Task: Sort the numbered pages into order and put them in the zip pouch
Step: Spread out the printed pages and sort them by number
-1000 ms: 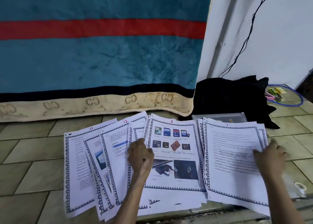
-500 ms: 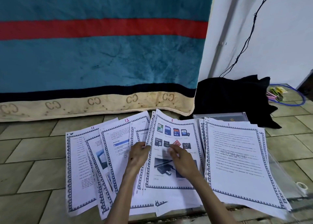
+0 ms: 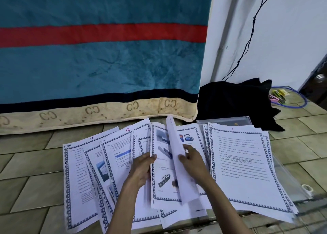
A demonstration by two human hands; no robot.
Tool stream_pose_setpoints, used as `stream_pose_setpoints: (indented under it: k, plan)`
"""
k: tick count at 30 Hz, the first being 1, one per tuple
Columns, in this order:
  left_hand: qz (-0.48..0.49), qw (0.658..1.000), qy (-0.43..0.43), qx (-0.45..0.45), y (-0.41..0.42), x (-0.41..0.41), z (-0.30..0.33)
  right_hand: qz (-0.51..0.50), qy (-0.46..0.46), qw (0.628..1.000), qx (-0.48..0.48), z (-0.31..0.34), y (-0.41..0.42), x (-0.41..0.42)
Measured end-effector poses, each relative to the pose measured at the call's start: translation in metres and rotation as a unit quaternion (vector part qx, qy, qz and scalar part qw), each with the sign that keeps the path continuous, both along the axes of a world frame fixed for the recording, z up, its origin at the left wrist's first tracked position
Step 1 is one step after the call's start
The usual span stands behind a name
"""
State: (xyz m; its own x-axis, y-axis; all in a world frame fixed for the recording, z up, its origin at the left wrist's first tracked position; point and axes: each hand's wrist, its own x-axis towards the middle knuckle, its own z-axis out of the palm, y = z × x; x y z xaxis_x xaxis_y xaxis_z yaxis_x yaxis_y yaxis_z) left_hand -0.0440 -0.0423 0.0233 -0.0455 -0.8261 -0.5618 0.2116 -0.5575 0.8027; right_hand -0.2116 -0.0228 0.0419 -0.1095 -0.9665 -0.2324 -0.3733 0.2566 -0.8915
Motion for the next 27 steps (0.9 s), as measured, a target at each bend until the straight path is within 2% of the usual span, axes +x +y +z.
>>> stream_pose_setpoints:
  k: [4,7,13,19,24,27]
  plan:
    - [0.028,0.997,-0.065,0.004,-0.002,0.007,-0.004,-0.099,0.007,0.994,-0.037,0.004,0.003,-0.03]
    - [0.038,0.996,-0.086,0.001,-0.002,0.006,-0.007,-0.129,-0.007,0.99,-0.062,0.007,0.004,-0.041]
    - [0.042,0.996,-0.073,0.017,-0.001,0.006,-0.006,-0.114,0.008,0.989,-0.095,0.0,0.003,-0.048]
    - [0.022,0.998,-0.061,0.004,0.001,0.006,-0.001,-0.119,0.105,0.984,-0.086,0.008,0.001,-0.063]
    - [0.015,0.997,-0.077,0.009,0.001,0.003,0.001,-0.136,0.081,0.985,-0.076,0.018,0.001,-0.067]
    - [-0.001,0.999,-0.042,0.002,0.002,-0.005,0.008,-0.08,0.014,0.996,-0.039,0.026,0.004,-0.048]
